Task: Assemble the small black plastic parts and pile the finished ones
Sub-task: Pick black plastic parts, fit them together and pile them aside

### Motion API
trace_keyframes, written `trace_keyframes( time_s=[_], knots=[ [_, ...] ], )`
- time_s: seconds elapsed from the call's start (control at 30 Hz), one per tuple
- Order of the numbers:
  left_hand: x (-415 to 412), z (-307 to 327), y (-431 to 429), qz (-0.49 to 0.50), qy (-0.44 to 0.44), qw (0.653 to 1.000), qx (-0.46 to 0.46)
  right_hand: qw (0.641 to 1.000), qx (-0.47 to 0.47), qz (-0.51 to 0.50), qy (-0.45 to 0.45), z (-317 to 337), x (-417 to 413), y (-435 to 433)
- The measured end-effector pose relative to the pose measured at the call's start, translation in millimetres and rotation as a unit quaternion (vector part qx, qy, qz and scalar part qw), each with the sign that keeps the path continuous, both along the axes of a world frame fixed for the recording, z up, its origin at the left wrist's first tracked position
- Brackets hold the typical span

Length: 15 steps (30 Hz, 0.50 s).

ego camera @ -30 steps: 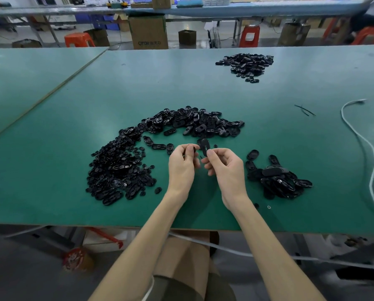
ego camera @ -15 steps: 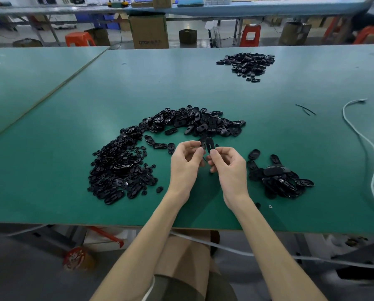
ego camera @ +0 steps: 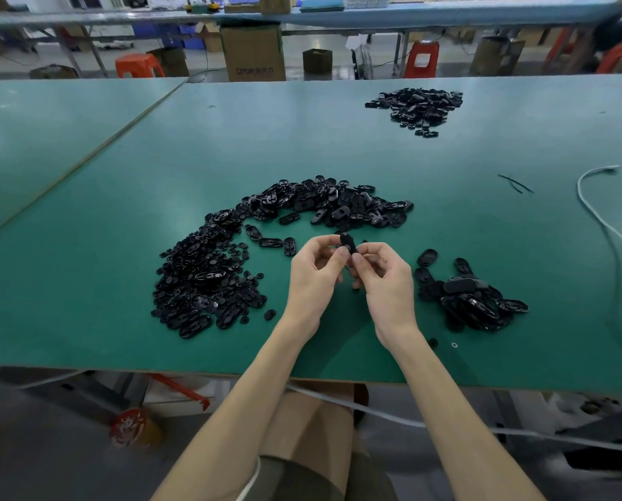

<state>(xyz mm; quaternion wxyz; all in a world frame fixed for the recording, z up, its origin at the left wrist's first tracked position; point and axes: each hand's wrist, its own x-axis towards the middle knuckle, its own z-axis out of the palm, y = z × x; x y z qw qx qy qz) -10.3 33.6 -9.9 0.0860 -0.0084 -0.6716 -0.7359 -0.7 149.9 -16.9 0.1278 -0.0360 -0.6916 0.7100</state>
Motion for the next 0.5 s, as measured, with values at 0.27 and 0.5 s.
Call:
trace_keyframes(
  time_s=[0.27, 0.5],
  knots=[
    [-0.1, -1.9, 0.8, 0.002, 0.02, 0.999, -0.042, 1.0, 0.0, 0.007, 0.004, 0.5, 1.6, 1.1],
    [-0.4, -1.2, 1.3, 0.002, 0.008, 0.999, -0.053, 1.0, -0.009, 0.015, -0.006, 2.1, 1.0, -0.7]
  ],
)
